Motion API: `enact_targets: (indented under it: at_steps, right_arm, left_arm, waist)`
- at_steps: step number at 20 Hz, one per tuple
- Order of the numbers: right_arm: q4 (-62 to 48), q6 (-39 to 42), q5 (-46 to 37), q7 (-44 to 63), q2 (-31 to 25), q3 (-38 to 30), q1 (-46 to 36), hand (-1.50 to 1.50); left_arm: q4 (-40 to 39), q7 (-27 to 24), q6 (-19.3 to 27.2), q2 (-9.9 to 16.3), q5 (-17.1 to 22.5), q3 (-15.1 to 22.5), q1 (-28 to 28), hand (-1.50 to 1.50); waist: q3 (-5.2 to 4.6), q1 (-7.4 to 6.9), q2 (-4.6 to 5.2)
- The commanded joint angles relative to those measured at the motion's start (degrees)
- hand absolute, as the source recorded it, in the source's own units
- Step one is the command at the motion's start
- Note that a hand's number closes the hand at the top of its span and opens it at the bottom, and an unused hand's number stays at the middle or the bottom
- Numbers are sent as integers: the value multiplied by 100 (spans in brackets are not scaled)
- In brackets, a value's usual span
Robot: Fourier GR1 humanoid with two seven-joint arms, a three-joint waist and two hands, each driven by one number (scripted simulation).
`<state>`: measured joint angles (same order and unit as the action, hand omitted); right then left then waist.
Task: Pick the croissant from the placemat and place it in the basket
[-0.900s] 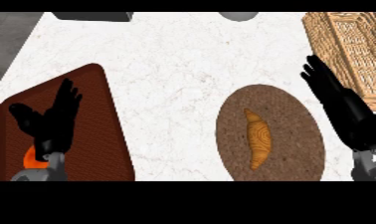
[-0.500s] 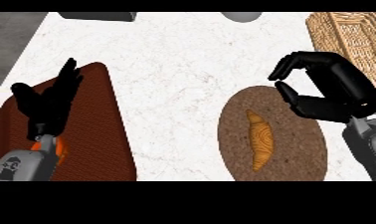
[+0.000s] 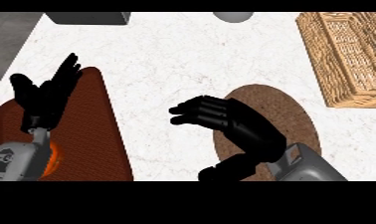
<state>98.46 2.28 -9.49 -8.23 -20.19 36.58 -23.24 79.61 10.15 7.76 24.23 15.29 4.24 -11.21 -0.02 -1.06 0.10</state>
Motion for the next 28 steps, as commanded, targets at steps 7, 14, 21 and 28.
enact_targets:
  at_steps: [7, 14, 21, 28]
  right_arm:
    - [427, 1101, -1131, 3743, -57, 277, -1591, -150]
    - [640, 2836, -871, 5704, -580, -492, -3001, -150]
    - [-66, 4498, 1202, 6597, -488, -1140, -3547, -150]
    - [681, 4671, 2774, 6682, -1483, -1926, -2932, -150]
  left_arm:
    - [-81, 20, -190, 214, -5, -197, -43, 0]
    - [-211, -8, -283, 126, 124, -296, -33, 0]
    - [-130, 137, -161, 16, -28, -213, -83, 0]
    - [-125, 108, -262, 55, -73, -365, -50, 0]
  waist:
    - [-27, 111, -89]
    - [-21, 183, -79]
    - [-11, 158, -60]
    - [-2, 236, -55]
